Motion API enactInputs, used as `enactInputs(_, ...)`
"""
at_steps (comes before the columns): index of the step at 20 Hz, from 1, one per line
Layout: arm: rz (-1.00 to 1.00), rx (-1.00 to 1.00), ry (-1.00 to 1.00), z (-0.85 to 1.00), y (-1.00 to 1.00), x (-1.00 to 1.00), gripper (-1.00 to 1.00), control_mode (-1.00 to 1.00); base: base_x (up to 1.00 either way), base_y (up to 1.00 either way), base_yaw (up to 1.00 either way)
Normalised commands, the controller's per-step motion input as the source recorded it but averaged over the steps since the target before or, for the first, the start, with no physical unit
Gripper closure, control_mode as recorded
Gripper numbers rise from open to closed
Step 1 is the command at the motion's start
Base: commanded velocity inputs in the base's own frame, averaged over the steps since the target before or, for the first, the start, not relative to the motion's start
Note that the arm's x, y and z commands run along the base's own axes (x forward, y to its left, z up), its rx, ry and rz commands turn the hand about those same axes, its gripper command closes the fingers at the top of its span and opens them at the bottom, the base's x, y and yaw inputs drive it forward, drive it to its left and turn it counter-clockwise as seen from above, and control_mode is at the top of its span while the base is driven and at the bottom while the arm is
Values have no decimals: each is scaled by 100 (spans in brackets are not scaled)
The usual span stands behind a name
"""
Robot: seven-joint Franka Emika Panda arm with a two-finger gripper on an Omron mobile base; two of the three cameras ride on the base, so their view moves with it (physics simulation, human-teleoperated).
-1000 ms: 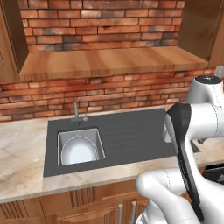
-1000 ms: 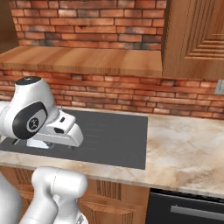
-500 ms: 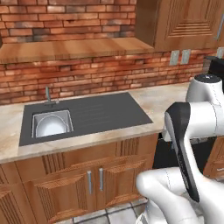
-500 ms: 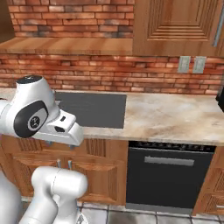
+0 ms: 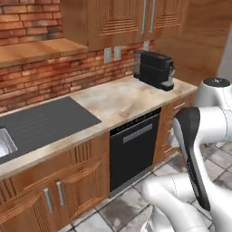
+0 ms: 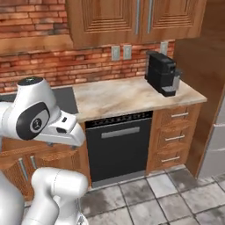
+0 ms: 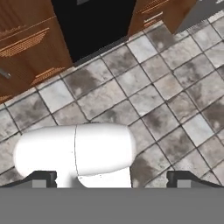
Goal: Pick the jar and bowl and place them in the sink. Then turn on the water.
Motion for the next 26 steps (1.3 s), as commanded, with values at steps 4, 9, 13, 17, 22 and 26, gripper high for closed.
enactInputs(4,0,0,0,0,0,0,-100,100,-8,-15,-73)
enactInputs(9,0,0,0,0,0,0,-100,100,-5,-16,-74)
enactInputs(13,0,0,0,0,0,0,-100,100,-4,-16,-74)
enactInputs(17,0,0,0,0,0,0,-100,100,-2,-17,-74)
enactInputs(22,0,0,0,0,0,0,-100,100,0,-15,-74)
enactInputs(26,0,0,0,0,0,0,-100,100,0,-12,-73)
